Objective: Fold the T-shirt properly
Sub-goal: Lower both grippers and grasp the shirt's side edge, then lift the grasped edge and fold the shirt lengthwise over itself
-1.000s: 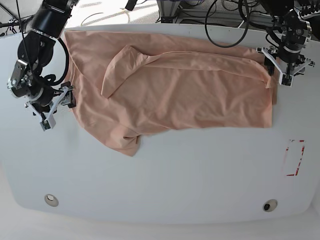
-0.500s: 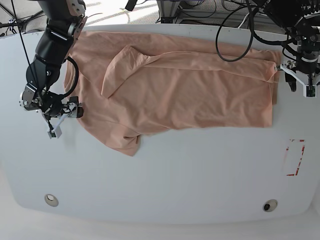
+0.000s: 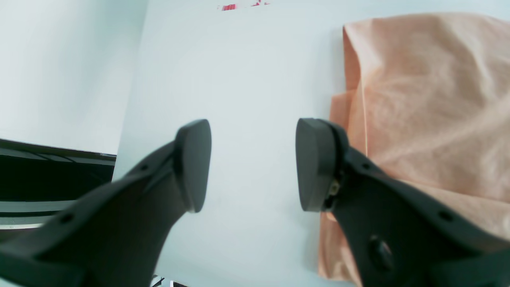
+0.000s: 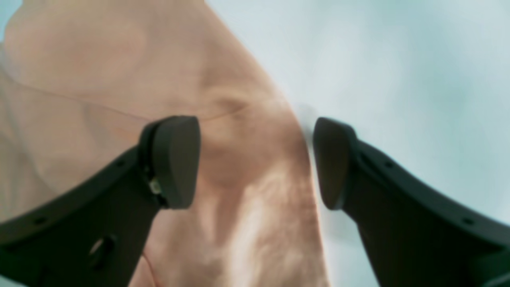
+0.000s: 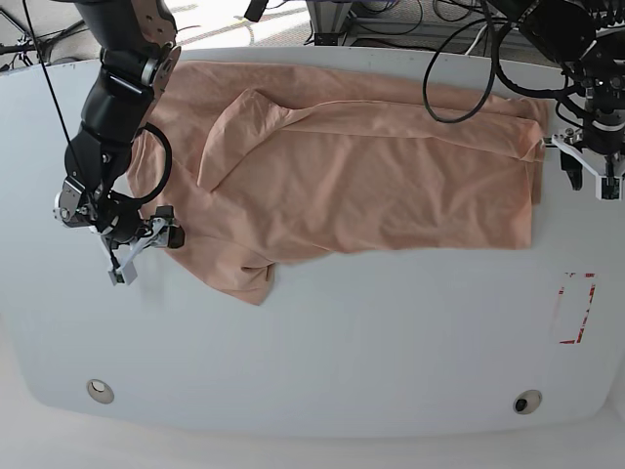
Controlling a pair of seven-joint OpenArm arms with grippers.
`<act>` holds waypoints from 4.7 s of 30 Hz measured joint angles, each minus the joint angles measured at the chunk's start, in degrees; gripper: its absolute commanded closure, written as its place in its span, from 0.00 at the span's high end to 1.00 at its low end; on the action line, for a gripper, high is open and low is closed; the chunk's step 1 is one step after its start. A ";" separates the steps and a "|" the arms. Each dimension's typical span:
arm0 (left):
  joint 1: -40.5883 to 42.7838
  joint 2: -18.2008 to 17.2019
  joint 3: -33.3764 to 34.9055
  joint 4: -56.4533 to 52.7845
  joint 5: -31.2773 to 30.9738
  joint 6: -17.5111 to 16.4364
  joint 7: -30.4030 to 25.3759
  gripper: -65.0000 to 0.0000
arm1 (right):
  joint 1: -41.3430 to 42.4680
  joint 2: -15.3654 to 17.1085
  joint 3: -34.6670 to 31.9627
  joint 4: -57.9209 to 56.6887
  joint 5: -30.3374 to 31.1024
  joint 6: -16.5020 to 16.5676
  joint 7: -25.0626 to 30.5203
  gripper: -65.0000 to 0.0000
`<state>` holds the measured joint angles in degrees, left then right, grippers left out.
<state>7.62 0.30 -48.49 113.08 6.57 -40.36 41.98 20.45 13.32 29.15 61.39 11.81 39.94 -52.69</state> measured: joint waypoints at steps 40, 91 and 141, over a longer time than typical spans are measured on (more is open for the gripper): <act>-19.82 -6.21 11.76 -35.52 0.26 7.89 -0.90 0.79 | 0.74 -3.98 0.02 -0.11 -1.14 -0.04 0.20 0.00; -20.81 -6.08 17.90 -29.29 0.20 0.28 -0.46 0.00 | 1.03 -1.92 0.02 14.58 -0.63 0.00 -8.35 0.00; -0.81 -10.36 18.49 -19.34 -0.13 -0.04 -0.24 0.00 | -35.32 -5.38 7.04 48.26 20.98 -0.02 -25.18 0.20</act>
<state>6.81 -10.07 -30.00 93.73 6.44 -40.40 41.74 -14.87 7.94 36.18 109.65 32.80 39.92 -77.87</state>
